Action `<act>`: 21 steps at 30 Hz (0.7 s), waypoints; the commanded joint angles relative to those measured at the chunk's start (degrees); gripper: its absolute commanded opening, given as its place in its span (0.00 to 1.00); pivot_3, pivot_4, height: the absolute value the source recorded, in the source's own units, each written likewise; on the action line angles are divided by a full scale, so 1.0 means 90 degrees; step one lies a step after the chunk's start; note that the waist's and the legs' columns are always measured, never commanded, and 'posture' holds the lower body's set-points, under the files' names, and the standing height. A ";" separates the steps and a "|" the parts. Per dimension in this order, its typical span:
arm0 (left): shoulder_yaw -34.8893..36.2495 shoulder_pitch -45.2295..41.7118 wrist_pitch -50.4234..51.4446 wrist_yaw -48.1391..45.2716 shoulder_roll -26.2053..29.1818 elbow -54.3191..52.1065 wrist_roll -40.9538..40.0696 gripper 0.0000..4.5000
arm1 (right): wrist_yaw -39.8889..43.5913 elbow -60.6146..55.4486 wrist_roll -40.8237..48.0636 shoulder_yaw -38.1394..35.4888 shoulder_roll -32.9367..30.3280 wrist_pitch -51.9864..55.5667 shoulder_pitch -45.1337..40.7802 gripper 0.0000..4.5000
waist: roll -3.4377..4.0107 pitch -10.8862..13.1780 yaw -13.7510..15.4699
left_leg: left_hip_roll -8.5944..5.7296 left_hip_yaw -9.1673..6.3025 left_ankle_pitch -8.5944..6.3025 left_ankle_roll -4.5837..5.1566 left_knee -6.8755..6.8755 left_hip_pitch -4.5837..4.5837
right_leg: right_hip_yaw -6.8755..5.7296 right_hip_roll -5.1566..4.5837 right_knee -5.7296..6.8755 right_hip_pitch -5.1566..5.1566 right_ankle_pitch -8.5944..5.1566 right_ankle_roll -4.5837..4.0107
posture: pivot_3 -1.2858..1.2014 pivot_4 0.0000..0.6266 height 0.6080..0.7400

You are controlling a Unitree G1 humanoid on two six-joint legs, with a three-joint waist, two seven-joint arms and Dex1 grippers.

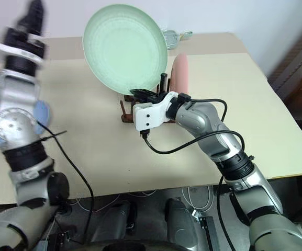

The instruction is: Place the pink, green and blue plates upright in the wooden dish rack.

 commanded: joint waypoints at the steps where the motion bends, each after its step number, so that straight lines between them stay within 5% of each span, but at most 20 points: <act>1: -0.0196 0.0503 -0.0435 -0.0428 0.0565 0.0288 0.0951 0.99 | -0.0051 -0.0529 0.1224 -0.0848 0.0254 0.0124 -0.0125 0.00 | 0.0000 0.0000 0.0008 | -0.0001 -0.0001 0.0000 0.0000 -0.0001 0.0000 | 0.0000 -0.0003 -0.0001 0.0002 0.0000 0.0000 | 0.52 0.24 0.98; 4: -0.0493 0.0986 -0.0546 -0.0823 0.0832 0.0414 0.1394 0.99 | 0.0131 -0.0904 0.2230 -0.1267 0.0506 0.0666 -0.0063 0.00 | -0.0002 -0.0001 0.0036 | 0.0003 -0.0007 0.0000 0.0000 0.0001 -0.0001 | 0.0000 -0.0010 0.0000 0.0008 0.0000 0.0001 | 0.52 0.24 0.98; 7: -0.2046 0.2549 -0.0899 -0.1905 0.1027 0.0127 0.2518 0.99 | -0.0205 -0.2074 0.5434 -0.1969 0.1421 0.3061 0.0188 0.00 | 0.0009 -0.0009 -0.0002 | 0.0015 -0.0014 -0.0001 0.0002 -0.0004 0.0006 | -0.0003 -0.0015 -0.0004 0.0019 0.0000 0.0000 | 0.52 0.24 0.98; 12: -0.2993 0.3610 -0.1182 -0.2847 0.0802 -0.0414 0.2692 0.99 | -0.1097 -0.2604 0.8071 -0.2575 0.1979 0.4884 0.0527 0.00 | 0.0005 -0.0003 -0.0013 | 0.0028 -0.0014 -0.0005 0.0000 -0.0013 0.0010 | -0.0003 -0.0050 -0.0003 0.0010 -0.0009 -0.0035 | 0.52 0.24 0.98; 21: -0.3331 0.4120 -0.0600 -0.3652 0.0572 -0.1141 0.2292 0.99 | -0.1998 -0.2152 0.8914 -0.2692 0.2207 0.5440 0.0697 0.00 | 0.0034 -0.0006 -0.0031 | 0.0039 -0.0009 -0.0005 -0.0002 -0.0021 -0.0041 | 0.0000 -0.0061 0.0002 -0.0054 -0.0010 -0.0059 | 0.52 0.24 0.98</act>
